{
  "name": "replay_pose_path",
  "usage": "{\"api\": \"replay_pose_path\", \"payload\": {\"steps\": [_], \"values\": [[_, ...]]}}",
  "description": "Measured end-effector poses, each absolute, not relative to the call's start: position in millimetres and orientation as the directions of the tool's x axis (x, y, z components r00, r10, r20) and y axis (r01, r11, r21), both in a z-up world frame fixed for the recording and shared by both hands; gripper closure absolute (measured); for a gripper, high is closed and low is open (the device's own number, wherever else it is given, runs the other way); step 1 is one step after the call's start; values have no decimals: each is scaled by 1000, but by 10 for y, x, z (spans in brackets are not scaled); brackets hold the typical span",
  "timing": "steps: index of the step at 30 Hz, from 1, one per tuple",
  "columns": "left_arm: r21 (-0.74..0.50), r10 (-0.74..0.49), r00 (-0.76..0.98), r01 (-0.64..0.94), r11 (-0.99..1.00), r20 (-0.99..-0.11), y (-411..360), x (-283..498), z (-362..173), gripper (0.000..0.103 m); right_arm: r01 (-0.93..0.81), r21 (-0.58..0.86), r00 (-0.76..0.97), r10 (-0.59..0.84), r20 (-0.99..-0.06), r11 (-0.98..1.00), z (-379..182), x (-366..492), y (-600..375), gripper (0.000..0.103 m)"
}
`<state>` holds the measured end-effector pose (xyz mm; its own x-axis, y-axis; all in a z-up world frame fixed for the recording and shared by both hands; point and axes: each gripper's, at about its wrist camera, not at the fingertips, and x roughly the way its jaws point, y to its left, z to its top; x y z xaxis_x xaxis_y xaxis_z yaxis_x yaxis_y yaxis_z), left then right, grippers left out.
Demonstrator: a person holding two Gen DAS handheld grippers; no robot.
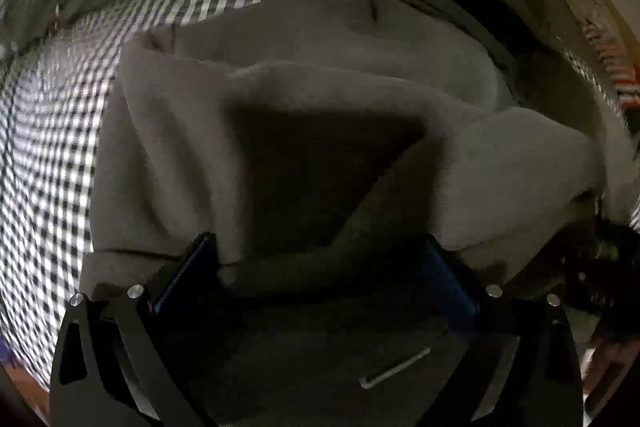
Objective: Fold large clothes
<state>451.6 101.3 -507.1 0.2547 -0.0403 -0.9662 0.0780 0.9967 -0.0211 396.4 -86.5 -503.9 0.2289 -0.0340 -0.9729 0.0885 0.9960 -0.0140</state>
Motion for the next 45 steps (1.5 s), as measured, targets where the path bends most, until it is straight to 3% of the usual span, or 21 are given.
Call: {"api": "replay_pose_path", "payload": {"steps": [8, 12, 16, 19, 21, 24, 29, 36, 39, 45], "values": [[8, -8, 269, 58, 998, -963, 976, 4356, -5005, 4, 101, 27, 287, -3, -958, 994, -5162, 3929, -866, 2], [-51, -59, 355, 33, 998, -933, 837, 4430, -4633, 5, 111, 271, 427, 200, -882, 956, -4743, 3641, -1341, 3], [-125, -201, 434, 198, 972, -878, -54, 4560, -4309, 5, 236, 358, 573, 169, -802, 903, -4257, 3248, -2619, 3], [-193, -359, 426, 385, 903, -830, -1104, 4586, -4246, 5, 273, 230, 596, 24, -803, 934, -4145, 3100, -3579, 3], [-168, -406, 419, 499, 850, -812, -1809, 4616, -4324, 5, 295, 172, 588, -36, -808, 940, -4158, 2996, -4052, 3], [-26, -421, 447, 661, 750, -789, -2809, 4497, -4410, 5, 400, 230, 585, -53, -809, 887, -4175, 2877, -4867, 3], [35, -430, 351, 806, 591, -832, -3917, 4195, -4601, 5, 514, 257, 582, -113, -805, 819, -4183, 2655, -5443, 3], [56, -391, 265, 880, 471, -881, -4589, 4055, -4974, 5, 586, 393, 584, -33, -811, 709, -4492, 2699, -5990, 3], [115, -313, 267, 896, 429, -912, -4811, 4085, -5180, 5, 610, 405, 575, -29, -817, 681, -4604, 2857, -6132, 3], [67, -325, 241, 882, 467, -915, -4919, 4271, -5320, 5, 599, 477, 608, 23, -794, 643, -4596, 2967, -6168, 3]]}}
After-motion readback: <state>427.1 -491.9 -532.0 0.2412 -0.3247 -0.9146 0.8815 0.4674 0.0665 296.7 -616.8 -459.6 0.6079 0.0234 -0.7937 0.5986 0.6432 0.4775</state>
